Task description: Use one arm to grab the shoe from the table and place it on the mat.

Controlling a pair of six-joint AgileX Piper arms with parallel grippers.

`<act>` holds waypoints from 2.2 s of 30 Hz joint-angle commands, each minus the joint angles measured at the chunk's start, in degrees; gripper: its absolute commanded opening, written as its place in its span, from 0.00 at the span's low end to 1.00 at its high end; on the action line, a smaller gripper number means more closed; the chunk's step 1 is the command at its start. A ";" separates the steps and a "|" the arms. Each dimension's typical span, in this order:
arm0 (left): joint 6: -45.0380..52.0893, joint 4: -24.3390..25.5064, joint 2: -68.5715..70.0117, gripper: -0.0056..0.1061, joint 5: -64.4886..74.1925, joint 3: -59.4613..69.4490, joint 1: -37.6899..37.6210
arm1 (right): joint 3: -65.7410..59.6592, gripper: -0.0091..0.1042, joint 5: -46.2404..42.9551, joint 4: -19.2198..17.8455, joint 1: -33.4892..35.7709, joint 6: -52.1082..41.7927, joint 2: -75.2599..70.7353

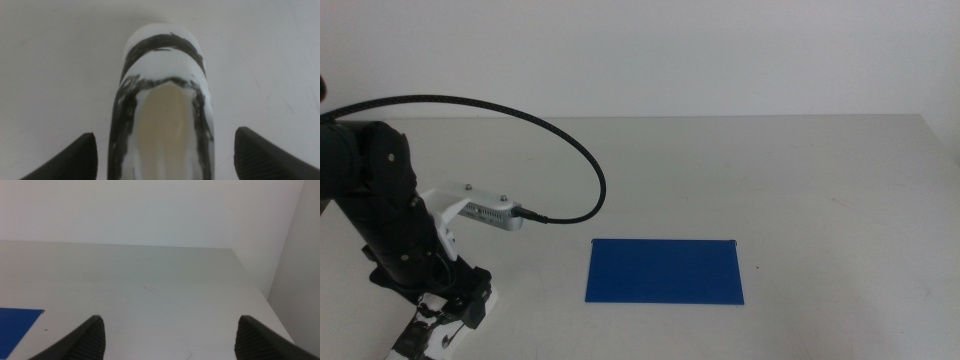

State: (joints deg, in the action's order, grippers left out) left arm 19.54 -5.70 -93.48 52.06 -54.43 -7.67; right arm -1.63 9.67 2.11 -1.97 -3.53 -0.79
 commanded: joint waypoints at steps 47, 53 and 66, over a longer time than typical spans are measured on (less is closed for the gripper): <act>-15.70 2.96 -1.19 0.23 14.57 -19.06 -13.11 | 0.54 0.67 -4.52 -0.49 -0.26 -0.73 -1.20; -18.45 2.96 -7.55 0.23 18.14 -28.94 -19.19 | 0.54 0.67 -4.52 -0.49 -0.26 -0.73 -1.20; -20.13 2.96 -22.25 0.23 23.48 -50.76 -29.02 | 0.54 0.67 -4.52 -0.49 -0.26 -0.73 -1.20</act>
State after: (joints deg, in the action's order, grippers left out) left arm 0.00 -2.58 -117.85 69.84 -101.59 -35.70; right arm -1.63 9.67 2.11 -1.97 -3.53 -0.79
